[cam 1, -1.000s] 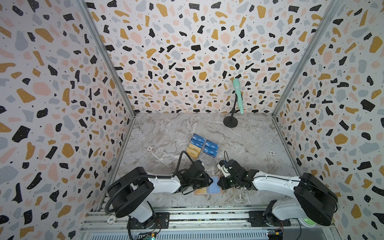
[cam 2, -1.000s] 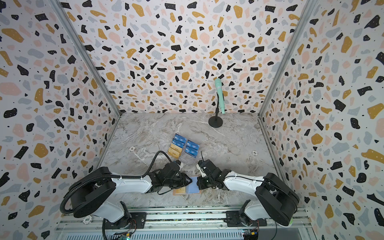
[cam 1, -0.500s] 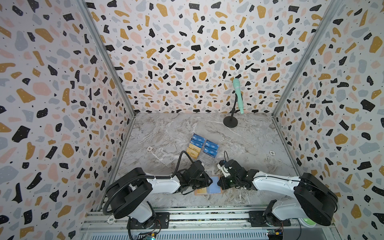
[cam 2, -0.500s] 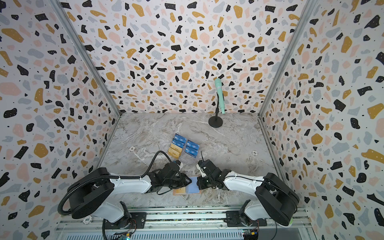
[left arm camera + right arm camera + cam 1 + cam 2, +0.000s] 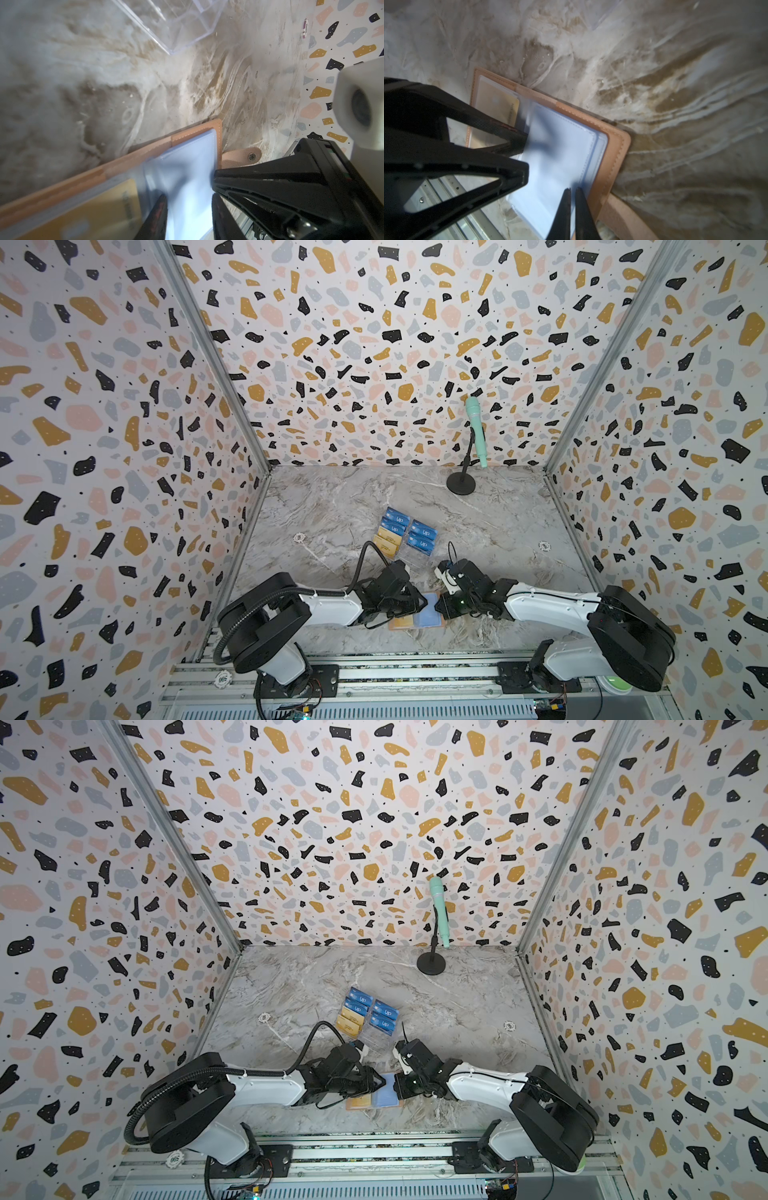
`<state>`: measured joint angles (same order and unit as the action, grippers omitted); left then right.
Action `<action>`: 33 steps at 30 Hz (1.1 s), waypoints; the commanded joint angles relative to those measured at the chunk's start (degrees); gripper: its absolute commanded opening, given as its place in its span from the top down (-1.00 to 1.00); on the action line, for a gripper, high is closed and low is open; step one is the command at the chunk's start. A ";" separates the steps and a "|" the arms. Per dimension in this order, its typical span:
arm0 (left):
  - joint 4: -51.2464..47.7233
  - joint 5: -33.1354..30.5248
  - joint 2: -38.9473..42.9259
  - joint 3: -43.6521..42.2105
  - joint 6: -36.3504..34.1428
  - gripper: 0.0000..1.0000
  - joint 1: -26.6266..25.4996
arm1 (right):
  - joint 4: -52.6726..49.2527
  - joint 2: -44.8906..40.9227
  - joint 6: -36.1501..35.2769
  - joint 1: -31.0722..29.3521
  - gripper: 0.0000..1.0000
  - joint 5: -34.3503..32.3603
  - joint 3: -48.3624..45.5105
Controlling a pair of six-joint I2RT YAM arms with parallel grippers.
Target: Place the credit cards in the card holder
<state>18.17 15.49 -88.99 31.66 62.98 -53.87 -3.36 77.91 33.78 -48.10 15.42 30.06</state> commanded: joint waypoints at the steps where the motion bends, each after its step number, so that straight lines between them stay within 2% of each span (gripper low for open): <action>1: 4.78 1.91 -0.99 -0.55 1.25 0.24 -0.71 | -1.28 0.48 0.11 0.09 0.81 -0.38 -0.21; 19: 22.12 2.97 -3.33 -8.10 10.33 0.27 -0.76 | -0.80 0.54 0.41 0.12 0.82 -0.39 -0.05; 33: 20.72 0.47 -3.00 -8.46 9.10 0.77 -0.71 | -1.06 -3.35 1.20 0.13 0.81 -1.19 0.17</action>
<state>38.13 16.93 -92.38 23.40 72.99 -54.19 -3.25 75.90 34.65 -48.10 15.05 30.06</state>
